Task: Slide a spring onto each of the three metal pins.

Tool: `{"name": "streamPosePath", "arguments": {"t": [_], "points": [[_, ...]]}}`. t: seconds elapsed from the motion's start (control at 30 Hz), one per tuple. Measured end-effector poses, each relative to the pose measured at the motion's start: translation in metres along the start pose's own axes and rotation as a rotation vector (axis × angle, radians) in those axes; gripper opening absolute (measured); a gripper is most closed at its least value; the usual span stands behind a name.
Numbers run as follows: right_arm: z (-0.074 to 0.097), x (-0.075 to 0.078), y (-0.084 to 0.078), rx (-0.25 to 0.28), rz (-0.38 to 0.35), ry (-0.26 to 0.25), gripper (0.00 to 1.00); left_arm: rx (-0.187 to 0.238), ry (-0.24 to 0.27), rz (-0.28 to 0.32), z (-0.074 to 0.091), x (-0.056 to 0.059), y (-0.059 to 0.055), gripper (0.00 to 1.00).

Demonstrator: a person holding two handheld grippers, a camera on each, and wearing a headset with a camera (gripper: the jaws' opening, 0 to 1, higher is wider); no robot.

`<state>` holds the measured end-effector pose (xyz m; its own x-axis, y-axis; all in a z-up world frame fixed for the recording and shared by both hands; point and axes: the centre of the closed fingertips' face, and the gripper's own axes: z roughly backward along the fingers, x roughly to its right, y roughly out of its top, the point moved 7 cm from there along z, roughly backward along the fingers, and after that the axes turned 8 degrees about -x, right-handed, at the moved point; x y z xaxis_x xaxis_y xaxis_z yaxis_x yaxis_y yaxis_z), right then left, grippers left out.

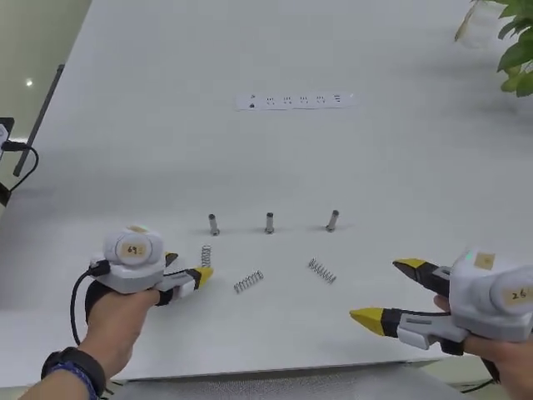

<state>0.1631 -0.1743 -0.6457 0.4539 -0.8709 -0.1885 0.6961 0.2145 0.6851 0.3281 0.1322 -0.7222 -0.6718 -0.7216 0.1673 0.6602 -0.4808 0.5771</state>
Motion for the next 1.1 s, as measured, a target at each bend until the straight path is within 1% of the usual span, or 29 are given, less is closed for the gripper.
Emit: {"name": "streamPosePath", "arguments": {"t": [0.13, 0.2, 0.4, 0.47, 0.8, 0.87, 1.0, 1.1], "points": [[0.001, -0.001, 0.0, -0.001, -0.002, -0.002, 0.69, -0.014, -0.006, -0.013, -0.007, -0.001, 0.001, 0.34], [0.001, 0.0, 0.0, -0.002, -0.002, -0.003, 0.69, -0.023, 0.001, -0.031, -0.009, -0.002, 0.002, 0.3], [0.001, 0.0, 0.0, 0.0, -0.005, -0.004, 0.69, -0.036, 0.0, -0.04, -0.016, -0.003, 0.005, 0.24], [0.001, 0.0, 0.0, 0.0, -0.004, -0.005, 0.69, -0.041, 0.009, -0.051, -0.017, -0.003, 0.006, 0.21], [0.002, 0.0, -0.003, -0.004, -0.011, -0.005, 0.69, -0.064, 0.008, -0.075, -0.022, 0.002, 0.003, 0.12], [0.002, 0.001, -0.004, -0.006, -0.01, -0.007, 0.69, -0.076, 0.019, -0.095, -0.022, 0.002, 0.002, 0.1], [0.001, 0.002, -0.003, -0.004, -0.011, -0.007, 0.69, -0.083, 0.028, -0.112, -0.022, 0.0, 0.002, 0.06], [0.001, 0.002, -0.003, -0.003, -0.012, -0.006, 0.69, -0.095, 0.042, -0.144, -0.021, -0.002, 0.002, 0.03]]}}
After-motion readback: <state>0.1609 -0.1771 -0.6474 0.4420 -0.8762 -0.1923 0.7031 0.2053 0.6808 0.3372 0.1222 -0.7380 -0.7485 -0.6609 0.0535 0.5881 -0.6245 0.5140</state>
